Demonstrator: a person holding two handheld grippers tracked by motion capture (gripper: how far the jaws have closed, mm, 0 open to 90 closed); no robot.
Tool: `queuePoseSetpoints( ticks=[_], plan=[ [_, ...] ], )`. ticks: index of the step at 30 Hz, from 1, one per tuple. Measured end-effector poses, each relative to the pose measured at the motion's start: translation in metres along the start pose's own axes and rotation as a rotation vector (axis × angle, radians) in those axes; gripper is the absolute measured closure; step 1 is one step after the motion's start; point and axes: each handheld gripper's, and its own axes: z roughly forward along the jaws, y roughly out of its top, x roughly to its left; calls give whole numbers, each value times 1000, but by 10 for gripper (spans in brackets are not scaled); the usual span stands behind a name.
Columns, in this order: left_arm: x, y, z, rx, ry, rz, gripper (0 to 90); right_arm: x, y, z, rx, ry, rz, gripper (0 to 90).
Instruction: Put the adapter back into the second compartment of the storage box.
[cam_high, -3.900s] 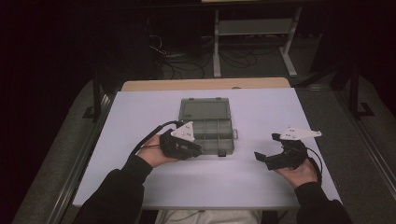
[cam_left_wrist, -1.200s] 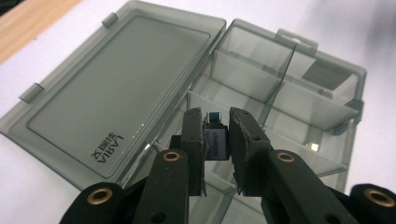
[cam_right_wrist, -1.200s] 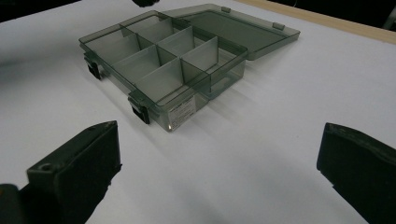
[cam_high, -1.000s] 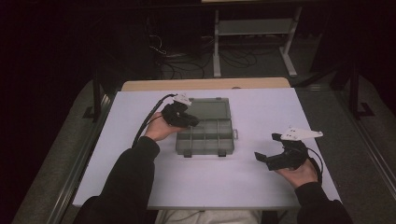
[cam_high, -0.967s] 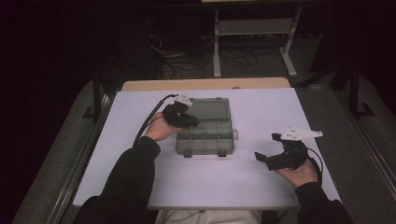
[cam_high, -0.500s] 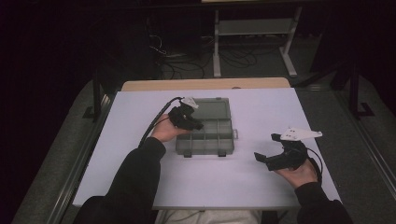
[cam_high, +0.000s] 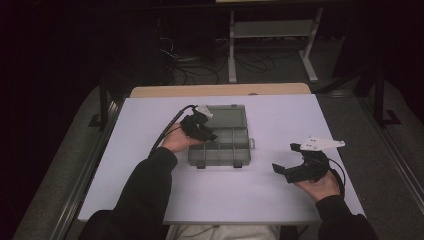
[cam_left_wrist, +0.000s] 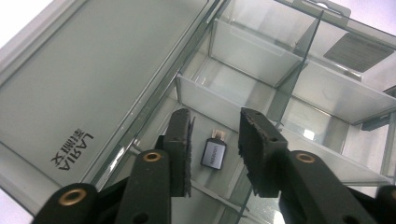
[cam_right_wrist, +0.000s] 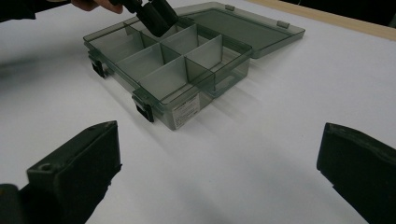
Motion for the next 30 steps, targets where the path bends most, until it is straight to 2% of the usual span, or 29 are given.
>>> queuePoseSetpoints(
  ticks=[5, 12, 19, 23, 26, 29, 30],
  plan=[
    [1, 0, -7, -26, 10, -12, 552, 0, 0, 0, 0, 0, -3, 0],
    [0, -2, -20, -96, -22, -17, 388, 0, 0, 1, 1, -2, -5, 0],
    [0, -7, -32, -147, -20, -27, 243, 0, 0, 0, 0, -2, -5, 0],
    [-1, -11, -41, -164, -34, -28, 172, 0, 0, 1, 3, -2, -5, 0],
    [-2, -13, -47, -186, -35, -28, 110, 1, 0, 1, 5, -2, -5, 0],
    [-3, -15, -52, -205, -20, -40, 9, 1, 0, 1, 5, -2, -4, 0],
    [-3, -17, -54, -214, -16, -34, 0, 1, 0, 1, 5, -2, -4, 0]
  ],
)
